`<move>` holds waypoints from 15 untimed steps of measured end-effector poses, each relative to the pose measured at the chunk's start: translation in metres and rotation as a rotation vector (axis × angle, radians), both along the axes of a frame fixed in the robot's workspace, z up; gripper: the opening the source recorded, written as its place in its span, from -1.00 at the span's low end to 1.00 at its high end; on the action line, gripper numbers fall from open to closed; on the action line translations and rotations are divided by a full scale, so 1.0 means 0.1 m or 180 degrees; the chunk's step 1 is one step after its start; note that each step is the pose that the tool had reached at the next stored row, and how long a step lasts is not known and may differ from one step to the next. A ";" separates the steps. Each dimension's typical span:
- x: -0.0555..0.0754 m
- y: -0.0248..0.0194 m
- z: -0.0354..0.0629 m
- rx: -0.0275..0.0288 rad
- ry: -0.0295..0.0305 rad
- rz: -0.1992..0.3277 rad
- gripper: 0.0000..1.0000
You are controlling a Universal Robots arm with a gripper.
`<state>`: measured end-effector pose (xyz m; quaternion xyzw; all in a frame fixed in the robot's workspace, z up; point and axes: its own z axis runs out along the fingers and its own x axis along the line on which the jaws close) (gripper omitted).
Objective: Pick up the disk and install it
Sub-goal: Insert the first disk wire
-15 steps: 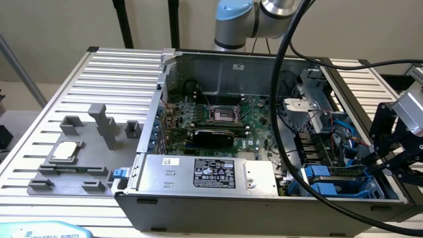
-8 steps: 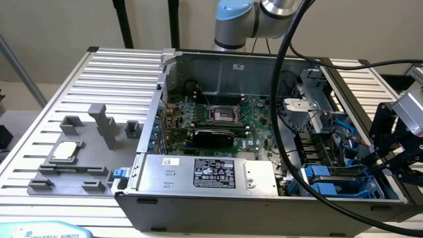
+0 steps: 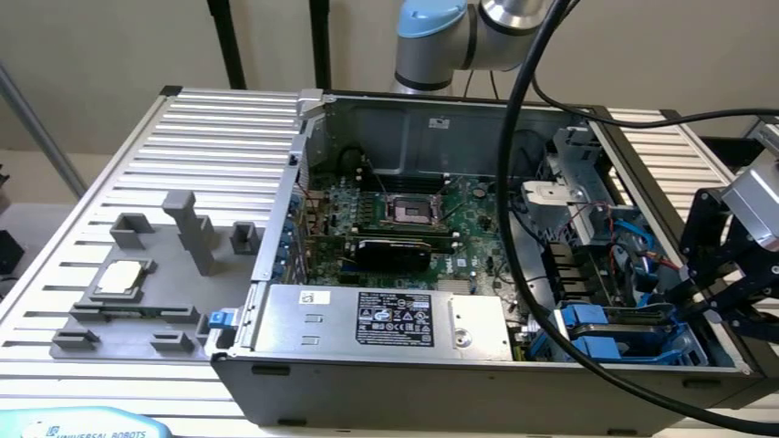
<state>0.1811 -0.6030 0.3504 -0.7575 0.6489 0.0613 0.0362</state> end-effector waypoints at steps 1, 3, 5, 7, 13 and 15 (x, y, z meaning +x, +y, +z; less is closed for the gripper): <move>-0.01 0.000 0.002 0.0000 0.0000 0.0000 -0.48; -0.01 -0.001 0.006 0.0000 0.0000 0.0000 -0.48; -0.02 0.000 0.010 0.0000 0.0000 -0.0001 -0.48; -0.03 0.000 0.010 0.0000 0.0000 -0.0001 -0.48; -0.04 0.000 0.010 0.0000 0.0000 -0.0001 -0.65; -0.05 0.000 0.011 0.0000 0.0000 -0.0001 -0.67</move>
